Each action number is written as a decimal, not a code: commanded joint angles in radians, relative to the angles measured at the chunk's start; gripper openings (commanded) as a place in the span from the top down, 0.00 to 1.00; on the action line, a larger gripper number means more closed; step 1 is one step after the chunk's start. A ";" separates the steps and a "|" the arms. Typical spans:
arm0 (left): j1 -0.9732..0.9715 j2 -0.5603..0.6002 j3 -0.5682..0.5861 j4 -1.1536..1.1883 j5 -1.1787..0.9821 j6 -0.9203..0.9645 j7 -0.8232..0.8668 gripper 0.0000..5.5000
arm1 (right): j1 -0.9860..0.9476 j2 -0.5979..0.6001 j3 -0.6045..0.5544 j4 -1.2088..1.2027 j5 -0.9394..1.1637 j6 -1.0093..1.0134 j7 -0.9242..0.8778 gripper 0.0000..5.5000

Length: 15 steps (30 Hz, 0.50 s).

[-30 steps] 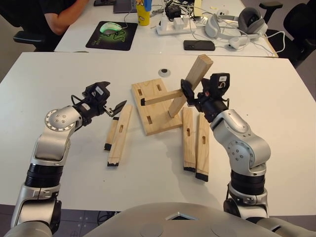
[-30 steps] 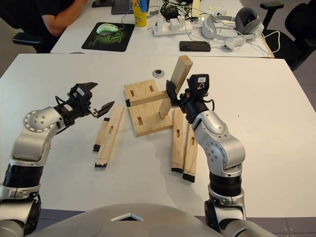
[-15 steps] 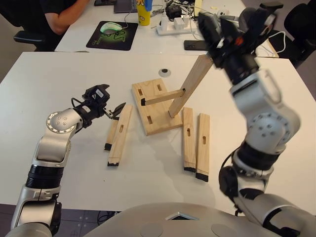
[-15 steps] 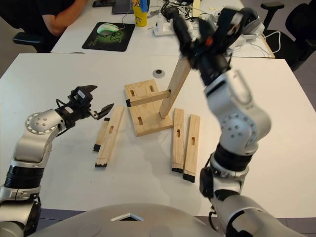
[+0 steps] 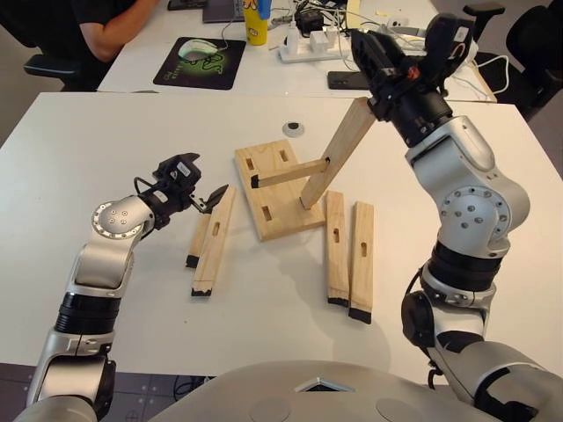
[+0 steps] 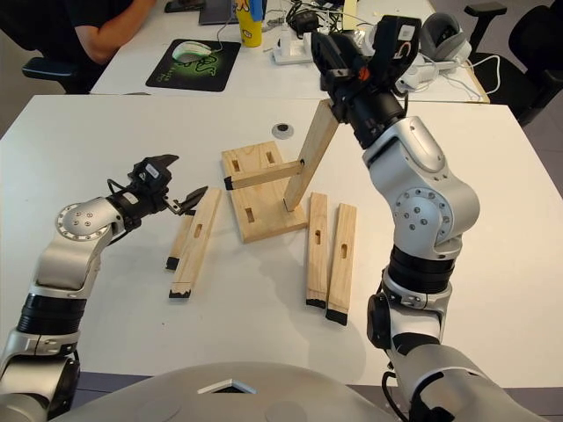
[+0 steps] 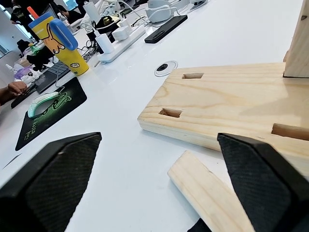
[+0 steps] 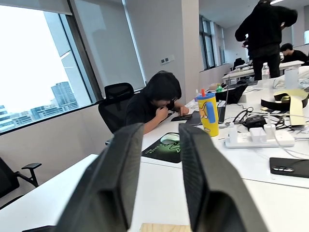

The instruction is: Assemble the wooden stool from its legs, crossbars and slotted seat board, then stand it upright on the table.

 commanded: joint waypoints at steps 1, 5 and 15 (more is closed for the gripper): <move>-0.006 -0.009 -0.006 0.001 0.016 -0.002 0.013 0.19 | -0.033 0.013 0.001 0.008 0.030 0.003 0.017 0.89; -0.001 -0.019 -0.007 -0.005 0.019 0.001 0.022 0.19 | -0.079 0.025 -0.031 0.046 0.069 0.018 0.001 0.98; 0.018 -0.042 -0.004 -0.023 0.022 0.008 0.053 0.19 | -0.197 -0.025 0.032 0.179 -0.028 0.014 0.031 0.99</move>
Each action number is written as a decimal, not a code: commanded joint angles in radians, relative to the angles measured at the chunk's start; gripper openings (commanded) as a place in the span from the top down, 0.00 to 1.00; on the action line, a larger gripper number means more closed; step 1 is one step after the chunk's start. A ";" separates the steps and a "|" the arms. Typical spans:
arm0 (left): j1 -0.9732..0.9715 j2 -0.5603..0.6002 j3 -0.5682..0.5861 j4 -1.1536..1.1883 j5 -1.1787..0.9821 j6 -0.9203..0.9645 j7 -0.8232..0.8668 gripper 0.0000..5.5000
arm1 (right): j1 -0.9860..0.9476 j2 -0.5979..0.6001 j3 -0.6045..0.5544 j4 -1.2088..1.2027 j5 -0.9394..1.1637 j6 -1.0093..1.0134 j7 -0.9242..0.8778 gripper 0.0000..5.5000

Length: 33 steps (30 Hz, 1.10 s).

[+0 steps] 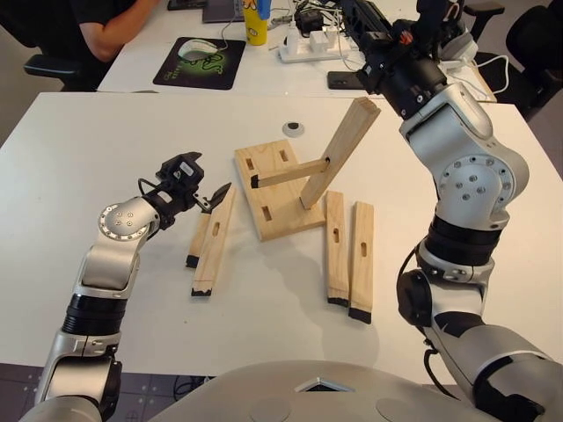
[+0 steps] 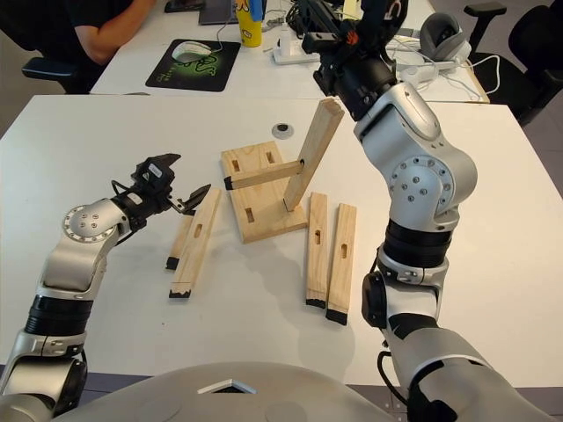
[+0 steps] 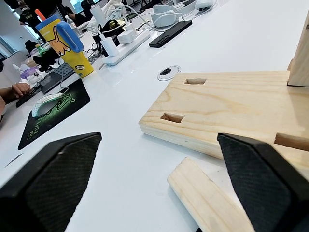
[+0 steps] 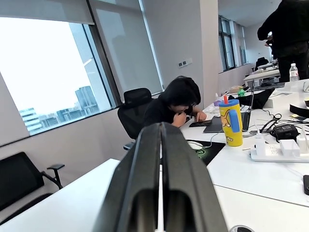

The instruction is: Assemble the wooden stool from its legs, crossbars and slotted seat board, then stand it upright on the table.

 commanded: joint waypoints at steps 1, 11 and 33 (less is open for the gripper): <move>0.017 -0.005 0.001 -0.017 0.007 0.008 0.011 0.19 | -0.047 -0.016 0.002 0.034 -0.041 -0.018 0.001 0.99; 0.047 -0.011 0.008 -0.042 0.007 0.020 0.029 0.19 | -0.074 -0.020 -0.065 0.045 -0.075 -0.088 -0.017 0.99; 0.090 -0.025 0.007 -0.070 0.009 0.032 0.046 0.19 | -0.142 -0.027 -0.104 -0.054 -0.065 -0.094 -0.057 0.99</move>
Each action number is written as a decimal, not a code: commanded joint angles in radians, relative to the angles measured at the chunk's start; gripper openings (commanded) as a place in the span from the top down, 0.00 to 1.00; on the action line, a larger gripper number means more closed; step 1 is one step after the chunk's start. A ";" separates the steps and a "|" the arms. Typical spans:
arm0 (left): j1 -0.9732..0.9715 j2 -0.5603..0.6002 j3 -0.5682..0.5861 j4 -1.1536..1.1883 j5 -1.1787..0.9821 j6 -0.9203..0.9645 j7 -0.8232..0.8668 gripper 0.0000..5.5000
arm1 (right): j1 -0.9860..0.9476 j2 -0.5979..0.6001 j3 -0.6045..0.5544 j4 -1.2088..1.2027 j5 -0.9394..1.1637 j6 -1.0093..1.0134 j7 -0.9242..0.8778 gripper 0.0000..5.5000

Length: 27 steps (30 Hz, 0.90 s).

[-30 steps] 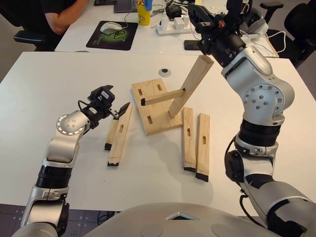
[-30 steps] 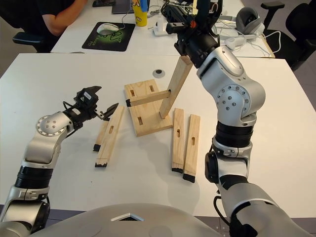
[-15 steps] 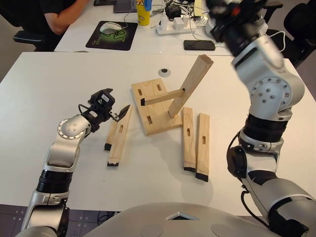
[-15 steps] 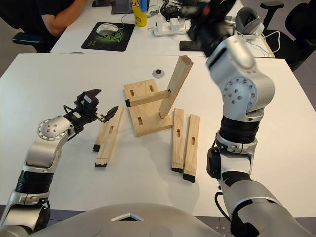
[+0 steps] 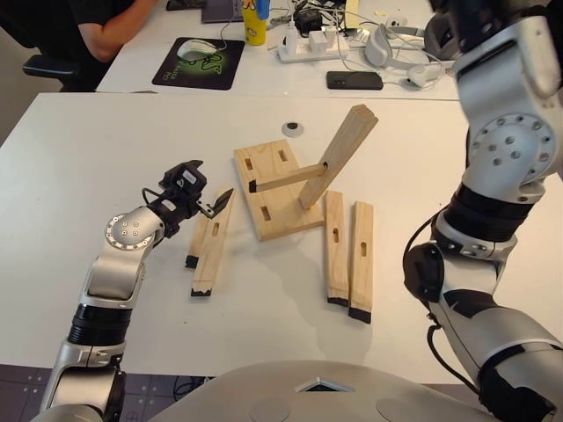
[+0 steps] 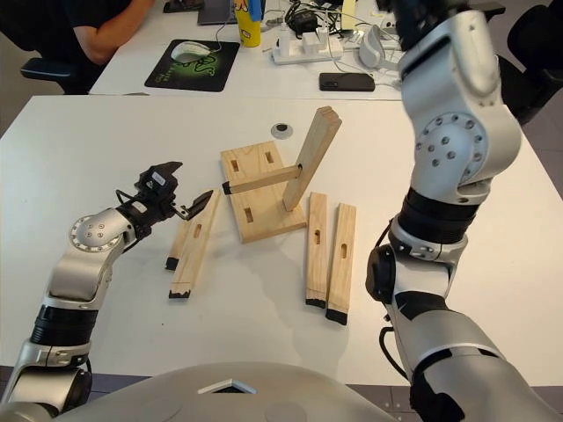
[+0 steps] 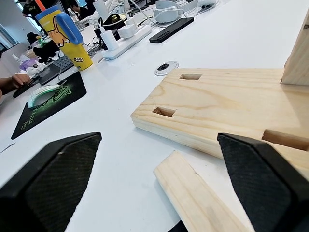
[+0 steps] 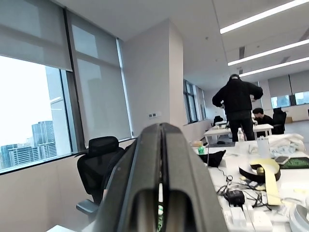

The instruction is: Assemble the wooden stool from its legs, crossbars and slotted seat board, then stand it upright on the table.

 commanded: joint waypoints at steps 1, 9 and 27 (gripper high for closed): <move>0.018 0.008 0.009 -0.023 0.007 0.013 0.005 0.19 | 0.063 0.004 0.041 -0.061 0.033 0.085 -0.006 0.99; -0.037 0.021 -0.016 0.008 0.005 0.010 -0.043 0.19 | 0.374 0.011 0.231 -0.141 -0.022 0.362 -0.074 0.99; 0.058 0.011 0.009 -0.057 0.004 0.031 -0.002 0.19 | 0.352 -0.240 -0.006 0.088 -0.201 0.089 0.028 0.99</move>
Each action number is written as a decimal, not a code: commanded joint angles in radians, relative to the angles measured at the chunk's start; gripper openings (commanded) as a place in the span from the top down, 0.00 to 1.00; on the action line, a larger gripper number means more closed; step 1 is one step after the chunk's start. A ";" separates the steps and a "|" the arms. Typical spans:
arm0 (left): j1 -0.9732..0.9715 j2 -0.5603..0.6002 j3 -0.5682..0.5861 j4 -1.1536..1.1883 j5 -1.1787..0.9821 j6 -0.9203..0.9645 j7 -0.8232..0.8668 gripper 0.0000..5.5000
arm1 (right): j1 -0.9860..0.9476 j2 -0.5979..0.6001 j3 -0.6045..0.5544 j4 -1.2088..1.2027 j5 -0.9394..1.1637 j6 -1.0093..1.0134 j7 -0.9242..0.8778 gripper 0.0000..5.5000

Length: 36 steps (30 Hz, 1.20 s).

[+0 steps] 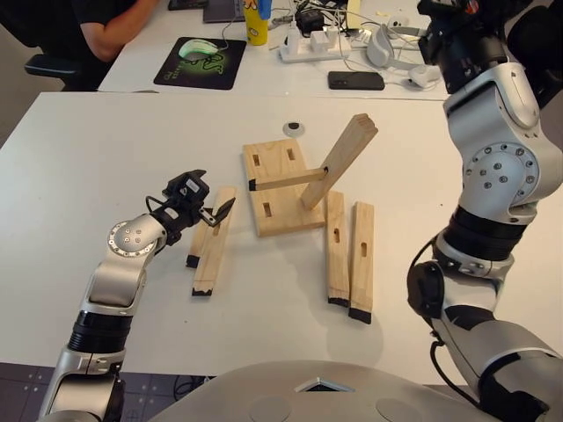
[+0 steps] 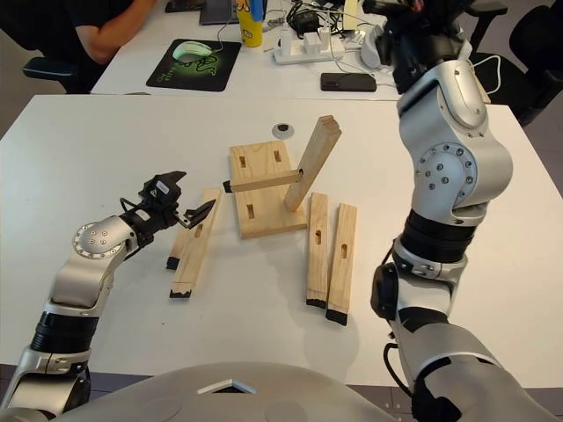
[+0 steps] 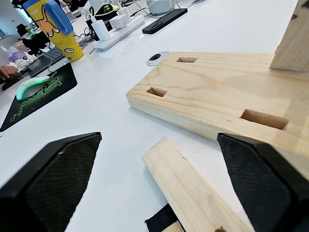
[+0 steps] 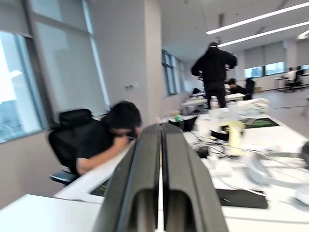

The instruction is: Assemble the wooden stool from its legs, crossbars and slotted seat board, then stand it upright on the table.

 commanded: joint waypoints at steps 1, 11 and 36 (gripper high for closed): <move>0.042 0.012 0.029 -0.047 0.004 0.019 0.018 0.19 | 0.205 -0.191 0.000 0.065 -0.093 0.052 0.106 0.99; 0.153 0.012 0.068 -0.147 0.000 0.064 0.047 0.19 | 0.525 -0.216 -0.073 -0.277 0.170 0.615 0.196 0.77; 0.090 0.057 0.032 -0.126 -0.009 0.088 -0.034 0.19 | 0.697 0.086 -0.135 -0.426 0.196 0.908 -0.021 0.27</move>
